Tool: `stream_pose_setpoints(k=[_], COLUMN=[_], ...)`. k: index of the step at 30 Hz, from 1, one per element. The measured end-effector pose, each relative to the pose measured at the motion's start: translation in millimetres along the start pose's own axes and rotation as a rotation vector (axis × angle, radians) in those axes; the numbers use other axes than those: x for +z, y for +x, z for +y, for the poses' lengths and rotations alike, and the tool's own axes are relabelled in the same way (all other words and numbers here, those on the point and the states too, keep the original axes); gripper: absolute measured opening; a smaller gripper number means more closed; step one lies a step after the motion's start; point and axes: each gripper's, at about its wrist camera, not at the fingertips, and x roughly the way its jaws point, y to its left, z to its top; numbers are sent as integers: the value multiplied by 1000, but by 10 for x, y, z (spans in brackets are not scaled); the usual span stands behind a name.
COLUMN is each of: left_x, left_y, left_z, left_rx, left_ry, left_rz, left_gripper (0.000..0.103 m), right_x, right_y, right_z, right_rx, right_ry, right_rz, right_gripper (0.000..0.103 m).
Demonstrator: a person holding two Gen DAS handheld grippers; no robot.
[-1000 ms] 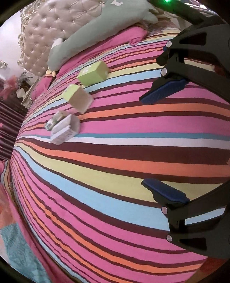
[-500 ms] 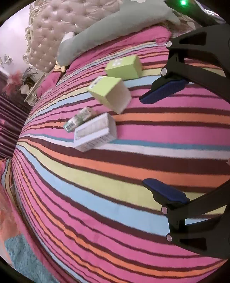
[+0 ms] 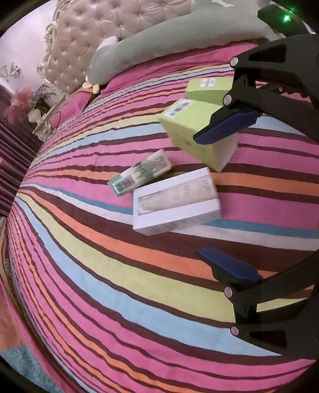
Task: Collect trash
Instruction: 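Grasp the white cosmetic box with left tool while right tool grasps the green DEEP CLEANSING OIL box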
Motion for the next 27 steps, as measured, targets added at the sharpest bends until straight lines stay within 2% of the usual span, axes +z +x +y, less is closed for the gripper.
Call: stream_pose_setpoints(k=[6,19,21,23,25,27], left_x=[144,194,197,184,177,174], left_y=[221,467,469,469,433,402], left_z=[-4,-96,-106,-107,-83,-19], left_rx=[6,141,174,206,208,188], left_ry=[-28,73,85,108,121,122], left_rz=[35,31,29,29,22,24], left_gripper=[84,84,79,68,58,55], right_x=[122,281,289,294,291,283], right_y=[159,584,632,666,695,698], right_z=[27,67,88,101,99,95], right_rx=[-19,-82,-88,-88,-81,-70], right_ry=[-19,-47,-57,-62,-58,-49], right_rz=[1,63,77,86,97,100], right_gripper=[92,92,91,91,84,66])
